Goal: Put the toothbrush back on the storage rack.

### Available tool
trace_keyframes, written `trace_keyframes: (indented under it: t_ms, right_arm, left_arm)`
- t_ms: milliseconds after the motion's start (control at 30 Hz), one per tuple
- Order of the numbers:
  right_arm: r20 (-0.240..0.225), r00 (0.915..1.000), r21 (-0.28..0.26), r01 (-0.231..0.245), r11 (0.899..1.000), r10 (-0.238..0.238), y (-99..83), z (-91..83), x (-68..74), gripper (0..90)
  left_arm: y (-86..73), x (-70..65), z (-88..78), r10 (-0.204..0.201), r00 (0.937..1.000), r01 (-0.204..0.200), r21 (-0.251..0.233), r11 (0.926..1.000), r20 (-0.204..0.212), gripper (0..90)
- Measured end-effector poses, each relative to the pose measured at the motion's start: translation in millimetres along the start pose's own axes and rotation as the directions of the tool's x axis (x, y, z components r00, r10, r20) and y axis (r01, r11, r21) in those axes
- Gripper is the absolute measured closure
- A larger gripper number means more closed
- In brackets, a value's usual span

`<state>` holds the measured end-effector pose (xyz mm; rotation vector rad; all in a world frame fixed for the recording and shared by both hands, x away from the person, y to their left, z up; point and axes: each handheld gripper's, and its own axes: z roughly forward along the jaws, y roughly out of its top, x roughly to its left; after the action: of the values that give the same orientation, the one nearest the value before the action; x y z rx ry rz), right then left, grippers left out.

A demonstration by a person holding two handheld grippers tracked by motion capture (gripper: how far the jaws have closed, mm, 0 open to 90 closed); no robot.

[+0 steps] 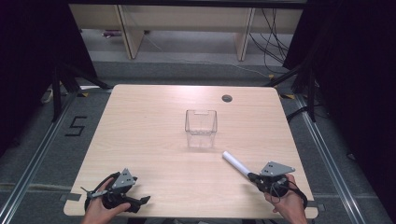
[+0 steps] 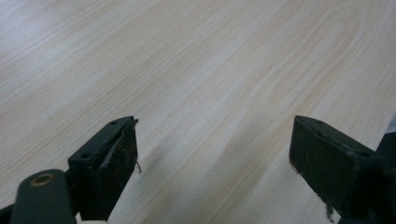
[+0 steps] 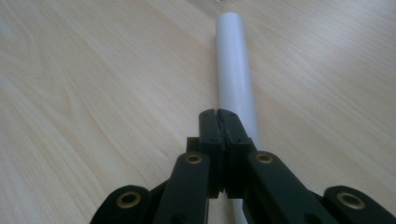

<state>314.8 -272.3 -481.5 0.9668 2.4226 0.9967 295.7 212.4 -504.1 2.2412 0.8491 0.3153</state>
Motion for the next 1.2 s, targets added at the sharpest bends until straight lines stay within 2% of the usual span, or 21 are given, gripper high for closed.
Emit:
trace_keyframes:
  t_ms: [67, 133, 167, 200, 300, 367, 400, 467, 533, 667, 700, 733, 767, 833, 900, 933, 1033, 1100, 1133, 1167, 1200]
  right_arm:
    - [-0.006, 1.0000, 0.011, 0.001, 1.000, 0.000, -1.0, 1.6, 0.3, 90.0]
    - [-0.012, 0.9995, 0.019, 0.031, 0.999, -0.030, -1.3, 3.2, -1.5, 90.0]
    - [-0.032, 0.9991, 0.027, 0.030, 0.999, -0.029, -1.6, 3.7, -1.4, 90.0]
    - [-0.012, 0.9999, 0.044, 0.010, 0.999, -0.009, -2.2, 1.8, 1.1, 90.0]
    - [-0.016, 0.9993, 0.056, 0.036, 0.998, -0.035, -2.8, 3.4, -0.1, 90.0]
    - [-0.016, 0.9994, 0.072, 0.030, 0.997, -0.029, -3.7, 4.8, -0.3, 90.0]
    - [-0.013, 0.9991, 0.075, 0.042, 0.996, -0.041, -3.7, 4.9, -1.7, 90.0]
    - [-0.018, 0.9995, 0.091, 0.028, 0.995, -0.026, -5.1, 5.2, -1.6, 90.0]
    - [-0.020, 0.9986, 0.090, 0.050, 0.995, -0.048, -6.0, 5.4, -3.5, 90.0]
    - [-0.016, 0.9994, 0.116, 0.034, 0.993, -0.032, -7.6, 5.5, -5.7, 90.0]
    - [0.000, 0.9988, 0.085, 0.049, 0.995, -0.049, -8.9, 7.8, -7.0, 90.0]
    - [-0.004, 0.9996, 0.104, 0.029, 0.994, -0.028, -8.9, 6.7, -6.1, 90.0]
    - [-0.003, 0.9990, 0.096, 0.044, 0.994, -0.044, -8.9, 7.1, -7.8, 90.0]
    - [-0.009, 0.9997, 0.123, 0.024, 0.992, -0.023, -9.0, 4.3, -8.3, 90.0]
    - [-0.008, 0.9998, 0.126, 0.017, 0.992, -0.016, -9.6, 4.2, -9.9, 90.0]
    - [-0.004, 0.9996, 0.127, 0.030, 0.991, -0.029, -10.0, 4.3, -11.5, 90.0]
    - [0.007, 1.0000, 0.123, 0.007, 0.992, -0.007, -12.6, 5.2, -13.6, 90.0]
    - [0.008, 0.9999, 0.123, 0.014, 0.992, -0.015, -12.6, 4.2, -15.6, 90.0]
    - [0.013, 0.9999, 0.136, -0.008, 0.991, 0.007, -13.2, 2.3, -17.0, 90.0]
    - [0.022, 0.9997, 0.107, 0.004, 0.994, -0.006, -14.5, 4.2, -18.7, 90.0]
    - [0.021, 0.9998, 0.134, 0.004, 0.991, -0.006, -14.5, 2.1, -20.3, 90.0]
  left_arm:
    - [-0.4, -0.4, -0.7, 0.004, 1.0000, -0.004, 0.002, 1.0000, 0.001, 15.0]
    - [-0.2, -0.5, -0.6, -0.002, 1.0000, 0.002, -0.002, 1.0000, -0.001, 15.0]
    - [0.1, -0.4, -0.2, -0.003, 1.0000, 0.003, -0.004, 1.0000, 0.000, 15.0]
    - [0.0, -0.4, 0.0, -0.001, 1.0000, 0.001, -0.003, 1.0000, -0.002, 15.1]
    - [-0.7, -0.4, 0.1, -0.003, 1.0000, 0.003, 0.000, 1.0000, -0.002, 15.0]
    - [-1.0, -0.6, -0.5, -0.005, 1.0000, 0.005, 0.001, 1.0000, -0.003, 15.0]
    - [-0.9, -0.5, -1.0, 0.001, 1.0000, -0.001, 0.003, 1.0000, -0.003, 15.1]
    - [-0.4, -0.3, -0.7, 0.001, 1.0000, -0.001, 0.001, 1.0000, -0.004, 15.1]
    - [-0.7, -1.7, 0.3, -0.012, 0.9999, 0.012, -0.009, 0.9999, 0.003, 15.1]
    - [-0.9, -0.6, -0.6, -0.004, 1.0000, 0.004, 0.001, 1.0000, -0.004, 15.1]
    - [-1.0, -0.4, -1.0, 0.000, 1.0000, 0.000, 0.004, 1.0000, -0.004, 15.1]
    - [-0.9, -0.4, -1.2, 0.002, 1.0000, -0.002, 0.004, 1.0000, -0.004, 15.1]
    - [-0.9, -0.4, -1.2, 0.002, 1.0000, -0.002, 0.004, 1.0000, -0.004, 15.1]
    - [-0.8, -0.4, -1.0, 0.002, 1.0000, -0.002, 0.003, 1.0000, -0.005, 15.0]
    - [-1.0, -0.5, -1.1, 0.000, 1.0000, 0.000, 0.004, 1.0000, -0.004, 15.1]
    - [-1.0, -0.4, -1.1, 0.001, 1.0000, -0.001, 0.004, 1.0000, -0.005, 15.1]
    - [-1.2, -0.6, -1.3, 0.001, 1.0000, -0.001, 0.005, 1.0000, -0.003, 15.0]
    - [-1.1, -0.5, -1.3, 0.001, 1.0000, -0.001, 0.004, 1.0000, -0.004, 15.1]
    - [-0.8, -1.2, -0.3, -0.008, 1.0000, 0.008, -0.004, 1.0000, 0.001, 15.1]
    - [-0.8, -1.2, -0.3, -0.008, 1.0000, 0.008, -0.004, 1.0000, 0.001, 15.0]
    - [-1.0, -1.6, -0.3, -0.008, 1.0000, 0.008, -0.001, 1.0000, 0.002, 15.1]
